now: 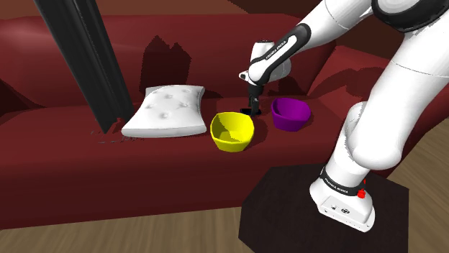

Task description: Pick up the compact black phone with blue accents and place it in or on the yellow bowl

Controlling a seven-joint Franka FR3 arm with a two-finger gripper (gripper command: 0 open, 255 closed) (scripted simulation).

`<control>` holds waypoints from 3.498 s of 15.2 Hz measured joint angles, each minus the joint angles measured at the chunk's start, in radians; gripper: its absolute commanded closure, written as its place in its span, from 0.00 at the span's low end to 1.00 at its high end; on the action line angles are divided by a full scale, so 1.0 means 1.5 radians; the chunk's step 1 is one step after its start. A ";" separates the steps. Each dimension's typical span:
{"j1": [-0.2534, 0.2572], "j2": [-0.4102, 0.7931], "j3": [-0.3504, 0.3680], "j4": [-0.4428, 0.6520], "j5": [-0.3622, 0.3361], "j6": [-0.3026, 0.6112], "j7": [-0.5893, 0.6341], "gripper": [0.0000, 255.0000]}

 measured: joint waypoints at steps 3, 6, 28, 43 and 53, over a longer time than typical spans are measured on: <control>0.000 0.003 0.000 0.000 0.002 0.003 -0.002 0.00; 0.000 0.003 0.000 0.000 0.002 0.003 -0.002 1.00; -0.010 -0.074 0.012 0.037 -0.044 -0.103 0.034 1.00; -0.016 -0.148 0.034 0.116 -0.069 -0.252 0.059 1.00; -0.002 -0.195 0.082 0.130 -0.073 -0.315 0.118 1.00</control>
